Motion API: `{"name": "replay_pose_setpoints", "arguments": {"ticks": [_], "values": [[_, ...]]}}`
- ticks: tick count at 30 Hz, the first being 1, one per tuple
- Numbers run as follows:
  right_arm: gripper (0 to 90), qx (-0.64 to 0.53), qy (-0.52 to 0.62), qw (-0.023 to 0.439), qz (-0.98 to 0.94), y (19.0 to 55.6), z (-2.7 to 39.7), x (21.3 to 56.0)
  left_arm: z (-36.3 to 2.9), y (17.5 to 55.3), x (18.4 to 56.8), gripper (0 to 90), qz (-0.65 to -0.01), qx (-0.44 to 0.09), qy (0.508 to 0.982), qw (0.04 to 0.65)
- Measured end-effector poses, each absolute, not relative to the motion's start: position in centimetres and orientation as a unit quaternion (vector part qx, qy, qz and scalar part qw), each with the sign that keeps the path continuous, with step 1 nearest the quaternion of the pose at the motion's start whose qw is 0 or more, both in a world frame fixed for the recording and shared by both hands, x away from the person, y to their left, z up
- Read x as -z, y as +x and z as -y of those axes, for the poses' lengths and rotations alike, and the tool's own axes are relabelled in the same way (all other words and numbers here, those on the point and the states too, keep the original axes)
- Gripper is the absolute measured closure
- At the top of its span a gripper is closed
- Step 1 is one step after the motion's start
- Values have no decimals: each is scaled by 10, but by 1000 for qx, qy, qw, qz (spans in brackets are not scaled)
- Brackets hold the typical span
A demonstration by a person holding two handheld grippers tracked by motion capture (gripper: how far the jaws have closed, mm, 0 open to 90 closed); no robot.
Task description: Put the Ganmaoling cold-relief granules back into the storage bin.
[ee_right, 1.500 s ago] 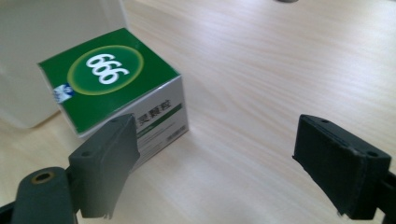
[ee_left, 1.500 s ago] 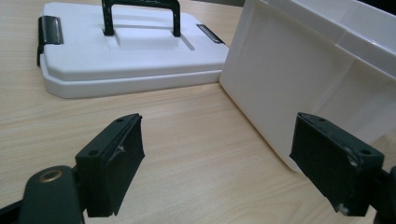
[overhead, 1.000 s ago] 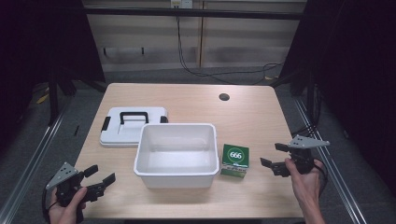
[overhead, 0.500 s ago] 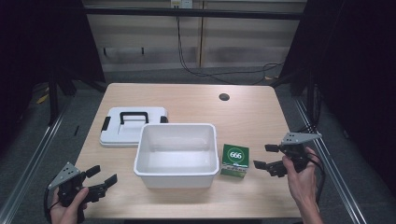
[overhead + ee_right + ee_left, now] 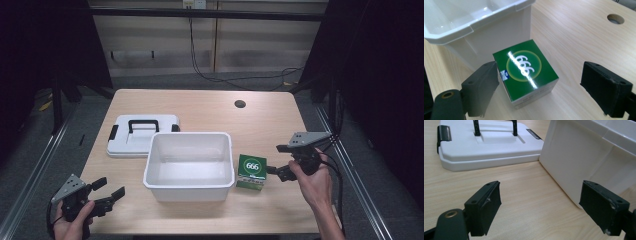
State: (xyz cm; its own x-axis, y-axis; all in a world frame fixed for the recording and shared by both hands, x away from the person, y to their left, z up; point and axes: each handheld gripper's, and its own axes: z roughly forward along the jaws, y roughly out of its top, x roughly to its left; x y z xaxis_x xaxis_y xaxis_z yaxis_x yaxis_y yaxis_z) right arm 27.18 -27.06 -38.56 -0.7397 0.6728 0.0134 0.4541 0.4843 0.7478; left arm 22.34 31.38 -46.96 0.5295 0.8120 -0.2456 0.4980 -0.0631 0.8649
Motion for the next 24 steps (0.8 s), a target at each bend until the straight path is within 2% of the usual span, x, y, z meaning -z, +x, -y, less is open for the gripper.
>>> {"name": "replay_pose_setpoints", "arguments": {"ticks": [10,12,13,16,17,24], "values": [[150,-352,297,139,-876,288,251,365,-314,224,469,167,-460,-156,713,506],[200,-353,292,122,-881,291,249,359,-313,223,469,167,-461,-156,711,508],[134,-347,281,128,-886,293,246,356,-314,223,469,167,-461,-156,711,508],[175,-343,275,135,-888,296,244,354,-314,223,469,167,-462,-156,709,509],[141,-312,271,157,-897,299,241,353,-314,223,469,167,-461,-156,710,509],[131,-292,241,158,-912,309,231,347,-314,223,469,169,-456,-158,714,507]]}}
